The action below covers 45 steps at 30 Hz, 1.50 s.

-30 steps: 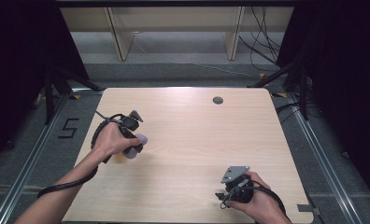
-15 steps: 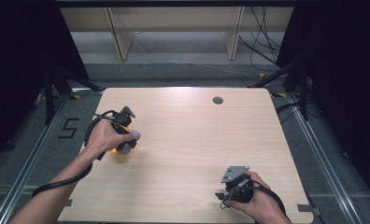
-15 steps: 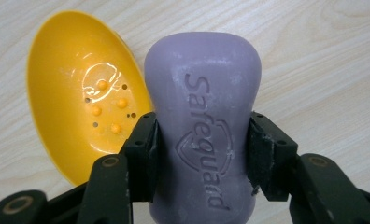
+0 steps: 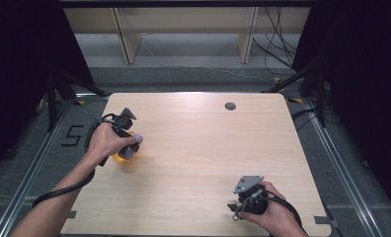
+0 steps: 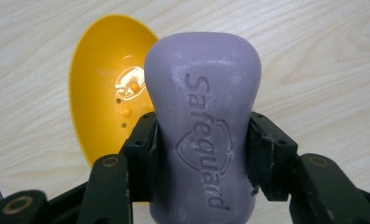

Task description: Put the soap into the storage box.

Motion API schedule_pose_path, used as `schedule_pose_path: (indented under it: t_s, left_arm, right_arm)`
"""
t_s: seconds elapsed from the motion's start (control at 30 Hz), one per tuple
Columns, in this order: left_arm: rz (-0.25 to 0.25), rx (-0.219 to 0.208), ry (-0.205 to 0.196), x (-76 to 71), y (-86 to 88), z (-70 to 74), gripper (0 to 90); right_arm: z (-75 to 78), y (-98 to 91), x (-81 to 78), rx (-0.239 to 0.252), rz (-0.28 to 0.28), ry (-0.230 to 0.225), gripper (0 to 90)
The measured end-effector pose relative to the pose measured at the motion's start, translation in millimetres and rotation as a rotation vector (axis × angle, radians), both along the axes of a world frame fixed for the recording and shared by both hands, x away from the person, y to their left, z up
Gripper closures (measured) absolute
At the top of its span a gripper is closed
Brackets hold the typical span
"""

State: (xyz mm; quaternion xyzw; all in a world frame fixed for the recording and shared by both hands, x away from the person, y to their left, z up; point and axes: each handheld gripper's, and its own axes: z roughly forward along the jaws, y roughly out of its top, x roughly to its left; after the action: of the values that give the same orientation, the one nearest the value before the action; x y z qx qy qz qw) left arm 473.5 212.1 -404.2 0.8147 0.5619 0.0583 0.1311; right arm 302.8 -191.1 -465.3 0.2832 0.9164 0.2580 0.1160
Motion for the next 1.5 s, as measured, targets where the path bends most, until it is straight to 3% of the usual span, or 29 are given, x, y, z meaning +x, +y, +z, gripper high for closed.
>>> schedule_pose_path:
  t_s: [0.07, 0.13, 0.17, 0.27, 0.33, 0.53, 0.6, 0.63, 0.7, 0.77, 0.8, 0.83, 0.87, 0.93, 1.03, 1.07, 1.13, 1.5]
  left_arm:
    - [-0.002, -0.005, -0.017, 0.2, 1.7, -1.8, 49.0]
    - [0.019, 0.003, -0.005, 1.9, 3.6, -1.0, 49.1]
    - [0.019, 0.003, -0.005, 1.9, 3.6, -1.0, 49.0]
    - [0.032, 0.005, -0.030, 3.5, 7.2, -3.1, 49.1]
    - [0.034, 0.021, -0.008, 5.3, 8.8, -1.2, 49.1]
    - [0.065, 0.024, -0.002, 8.2, 13.5, -4.8, 49.1]
    - [0.035, 0.040, -0.011, 11.3, 17.8, -5.7, 49.1]
    - [0.078, 0.027, -0.003, 10.3, 16.0, -6.6, 49.0]
    - [0.045, 0.047, -0.010, 13.0, 19.9, -7.6, 49.0]
    - [0.050, 0.047, -0.006, 13.6, 20.6, -7.9, 49.0]
    - [0.089, 0.033, 0.000, 12.9, 19.1, -9.0, 49.0]
    - [0.077, 0.047, -0.007, 14.8, 21.3, -9.2, 49.0]
    - [0.098, 0.040, 0.001, 14.7, 20.8, -9.8, 49.0]
    - [0.062, 0.058, -0.005, 17.3, 24.5, -10.6, 49.0]
    - [0.070, 0.049, -0.010, 18.3, 25.7, -12.7, 49.0]
    - [0.109, 0.031, -0.004, 17.2, 23.9, -13.8, 49.0]
    - [0.070, 0.052, -0.009, 20.1, 27.7, -14.3, 49.0]
    - [0.087, 0.046, -0.020, 25.4, 27.9, -19.7, 49.0]
  right_arm:
    - [0.2, -0.3, 0.0, -0.004, -0.002, -0.002, 41.5]
    - [0.3, -1.1, 0.8, -0.021, 0.002, -0.011, 41.5]
    - [0.0, 0.0, 0.0, 0.000, -0.002, 0.002, 41.5]
    - [0.2, -0.1, 0.1, 0.001, -0.004, 0.006, 41.5]
    - [0.3, 0.0, -0.3, -0.001, -0.009, 0.005, 41.5]
    - [0.2, 0.0, -0.4, -0.001, -0.008, 0.005, 41.4]
    - [0.3, -0.1, -0.4, -0.001, -0.008, 0.005, 41.4]
    - [1.5, -0.6, -0.5, -0.007, -0.005, 0.018, 41.4]
    - [1.4, -0.7, -0.5, -0.009, -0.009, 0.019, 41.4]
    - [1.5, -1.8, 0.4, -0.027, -0.002, 0.006, 41.4]
    - [1.1, -0.5, -0.5, -0.011, -0.012, 0.015, 41.4]
    - [1.4, -0.6, -0.6, -0.007, -0.006, 0.021, 41.4]
    - [1.3, -0.5, -0.7, -0.007, -0.007, 0.020, 41.5]
    - [1.3, -0.5, -0.7, -0.008, -0.008, 0.019, 41.4]
    - [1.3, -0.7, -0.6, -0.010, -0.008, 0.019, 41.4]
    - [1.4, -0.6, -0.6, -0.010, -0.009, 0.019, 41.4]
    - [1.3, -0.6, -0.5, -0.009, -0.008, 0.018, 41.4]
    - [1.3, -2.1, 0.6, -0.024, 0.003, 0.003, 41.4]
